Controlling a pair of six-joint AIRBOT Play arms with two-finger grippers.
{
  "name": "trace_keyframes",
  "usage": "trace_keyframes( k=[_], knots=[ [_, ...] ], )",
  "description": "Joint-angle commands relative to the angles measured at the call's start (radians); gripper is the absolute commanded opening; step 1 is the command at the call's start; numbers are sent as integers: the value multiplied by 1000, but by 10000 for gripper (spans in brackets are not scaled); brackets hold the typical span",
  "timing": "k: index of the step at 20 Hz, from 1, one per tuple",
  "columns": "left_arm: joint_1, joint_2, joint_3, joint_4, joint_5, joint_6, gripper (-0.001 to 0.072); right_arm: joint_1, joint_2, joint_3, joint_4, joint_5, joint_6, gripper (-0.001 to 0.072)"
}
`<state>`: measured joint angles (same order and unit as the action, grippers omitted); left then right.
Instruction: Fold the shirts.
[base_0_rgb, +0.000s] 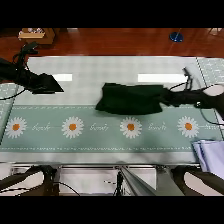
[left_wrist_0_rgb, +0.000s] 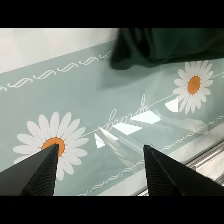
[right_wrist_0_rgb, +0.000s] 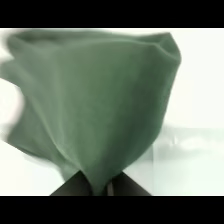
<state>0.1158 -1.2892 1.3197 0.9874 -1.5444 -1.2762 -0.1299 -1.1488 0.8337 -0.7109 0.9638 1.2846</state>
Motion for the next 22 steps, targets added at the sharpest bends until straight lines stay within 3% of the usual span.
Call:
trace_keyframes(
  k=[1, 5, 11, 17, 22],
  knots=[
    [0, -1, 0, 0, 9, 0, 615, -117, 191, 136, -126, 106, 132, 21],
    [0, -3, 0, 0, 41, 3, 615, -344, 315, 334, -365, 346, 286, 21],
    [0, -13, 0, 0, 79, 61, 615, -680, 342, 456, -830, 745, 241, 21],
    [0, -34, 0, 1, 80, 118, 615, -855, 335, 448, -1081, 835, 252, 21],
    [0, -53, 0, 0, 166, 123, 612, -934, 335, 328, -1142, 880, 246, 20]
  ],
)
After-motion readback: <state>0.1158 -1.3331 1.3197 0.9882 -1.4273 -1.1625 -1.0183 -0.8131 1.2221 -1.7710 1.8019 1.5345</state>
